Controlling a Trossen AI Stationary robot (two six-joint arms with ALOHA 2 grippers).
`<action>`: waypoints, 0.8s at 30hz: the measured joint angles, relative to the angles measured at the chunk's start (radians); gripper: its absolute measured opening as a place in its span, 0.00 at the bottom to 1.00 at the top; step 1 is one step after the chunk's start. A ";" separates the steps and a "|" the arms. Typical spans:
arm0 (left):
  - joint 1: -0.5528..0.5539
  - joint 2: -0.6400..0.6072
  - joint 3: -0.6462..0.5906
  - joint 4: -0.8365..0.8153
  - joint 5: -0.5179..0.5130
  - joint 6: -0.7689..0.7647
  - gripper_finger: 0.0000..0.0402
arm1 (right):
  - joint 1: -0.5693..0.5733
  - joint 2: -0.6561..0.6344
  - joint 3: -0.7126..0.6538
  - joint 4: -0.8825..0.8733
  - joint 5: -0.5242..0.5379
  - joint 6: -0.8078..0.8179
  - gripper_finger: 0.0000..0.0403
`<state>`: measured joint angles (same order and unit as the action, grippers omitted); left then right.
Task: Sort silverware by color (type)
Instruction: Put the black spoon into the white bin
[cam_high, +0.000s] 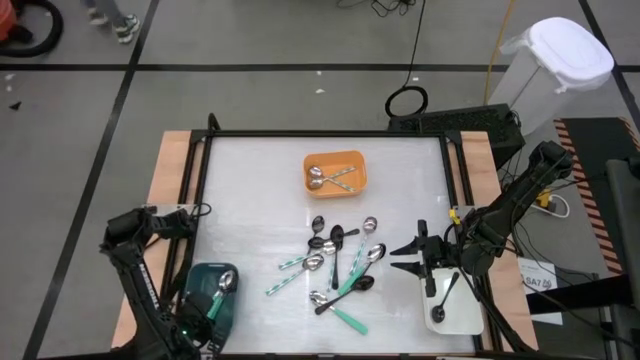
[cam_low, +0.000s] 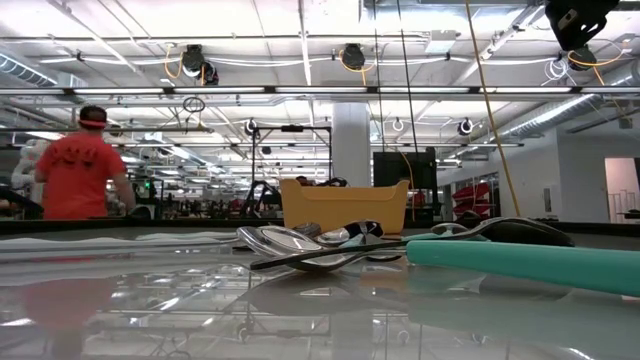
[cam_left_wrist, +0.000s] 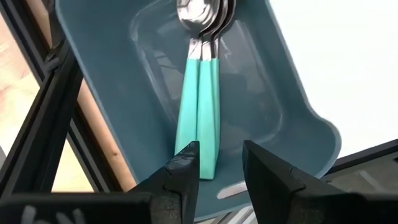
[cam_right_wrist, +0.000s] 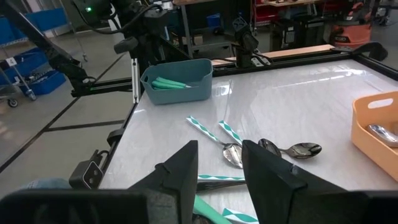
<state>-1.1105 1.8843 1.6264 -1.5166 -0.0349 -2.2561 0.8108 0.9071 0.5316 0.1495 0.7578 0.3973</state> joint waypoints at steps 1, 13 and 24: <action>0.007 0.000 0.000 0.000 0.000 0.021 0.31 | 0.000 0.000 0.000 0.000 0.000 0.000 0.30; 0.159 -0.002 0.196 -0.044 -0.212 0.492 0.31 | 0.000 0.000 0.000 -0.004 0.000 0.005 0.30; 0.347 -0.003 0.285 -0.043 -0.403 1.192 0.31 | 0.000 -0.031 0.000 0.004 0.001 -0.118 0.30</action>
<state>-0.7636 1.8816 1.9110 -1.5600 -0.4374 -1.0640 0.8108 0.8763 0.5316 0.1535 0.7592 0.2794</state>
